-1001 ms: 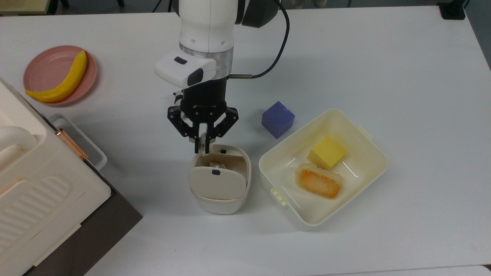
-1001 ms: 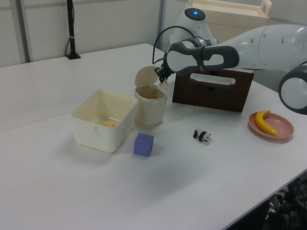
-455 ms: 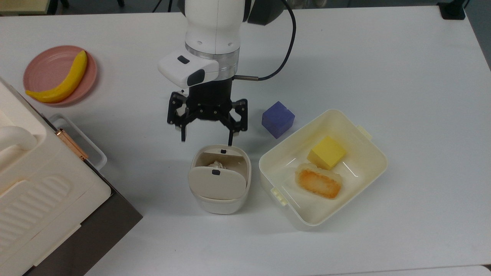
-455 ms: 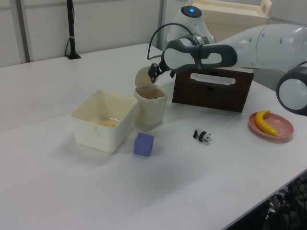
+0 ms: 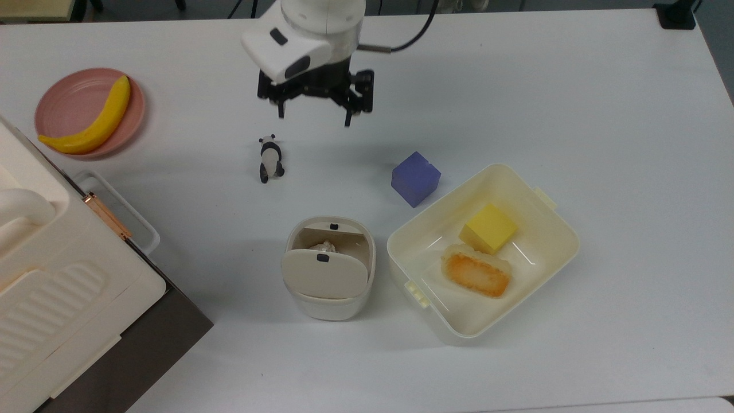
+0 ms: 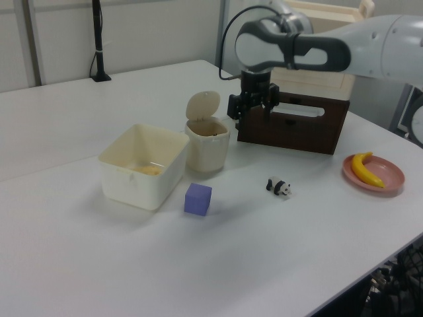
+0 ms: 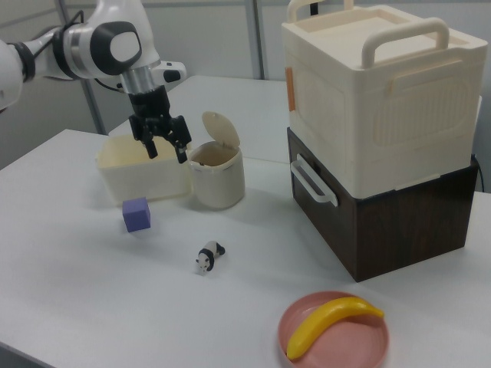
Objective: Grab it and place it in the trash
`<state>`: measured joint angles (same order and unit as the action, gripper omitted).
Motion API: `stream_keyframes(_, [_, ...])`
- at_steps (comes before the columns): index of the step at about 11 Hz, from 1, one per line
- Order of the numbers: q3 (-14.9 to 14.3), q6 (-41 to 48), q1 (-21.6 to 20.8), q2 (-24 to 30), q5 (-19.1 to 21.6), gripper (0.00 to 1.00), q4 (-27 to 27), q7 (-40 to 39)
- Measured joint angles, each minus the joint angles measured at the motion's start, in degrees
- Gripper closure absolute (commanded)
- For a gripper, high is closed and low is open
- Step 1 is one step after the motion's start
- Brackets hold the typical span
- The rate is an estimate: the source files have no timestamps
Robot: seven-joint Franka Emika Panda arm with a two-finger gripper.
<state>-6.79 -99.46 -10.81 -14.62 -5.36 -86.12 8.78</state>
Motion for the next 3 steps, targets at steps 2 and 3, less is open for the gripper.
stream_keyframes(2, [0.00, 2.95, 0.18, 1.53, 2.19, 0.00, -0.24, -0.87])
stream_keyframes(3, [0.00, 3.28, 0.31, 1.77, 2.54, 0.00, -0.34, -1.05])
